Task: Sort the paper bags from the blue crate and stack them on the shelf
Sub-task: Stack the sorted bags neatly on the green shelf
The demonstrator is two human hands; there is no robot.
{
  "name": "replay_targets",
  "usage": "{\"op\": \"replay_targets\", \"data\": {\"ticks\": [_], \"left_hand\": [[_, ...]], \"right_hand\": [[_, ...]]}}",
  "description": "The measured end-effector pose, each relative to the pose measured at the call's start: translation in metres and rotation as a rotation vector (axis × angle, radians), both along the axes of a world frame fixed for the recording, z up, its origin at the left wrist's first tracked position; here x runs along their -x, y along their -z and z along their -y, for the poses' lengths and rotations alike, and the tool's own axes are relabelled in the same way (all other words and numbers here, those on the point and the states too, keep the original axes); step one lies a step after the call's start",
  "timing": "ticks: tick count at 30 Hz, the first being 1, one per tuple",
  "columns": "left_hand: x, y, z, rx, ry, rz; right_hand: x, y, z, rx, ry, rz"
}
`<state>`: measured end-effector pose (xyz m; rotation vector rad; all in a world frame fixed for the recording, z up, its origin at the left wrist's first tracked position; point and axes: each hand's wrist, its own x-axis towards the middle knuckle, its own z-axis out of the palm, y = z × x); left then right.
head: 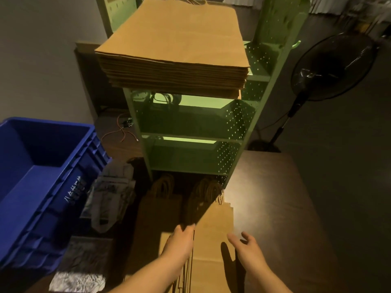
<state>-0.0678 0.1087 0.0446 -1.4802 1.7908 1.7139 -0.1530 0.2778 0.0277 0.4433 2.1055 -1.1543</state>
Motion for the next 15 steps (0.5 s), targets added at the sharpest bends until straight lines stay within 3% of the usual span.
{"op": "replay_targets", "data": {"ticks": [8,15], "left_hand": [[0.000,0.019,-0.011,-0.035,-0.015,0.084],[0.001,0.068,-0.009,-0.207,-0.092,0.118]], "right_hand": [[-0.001,0.013,0.009,0.205,0.092,0.221],[-0.006,0.016,0.015,0.317,0.018,0.249]]}}
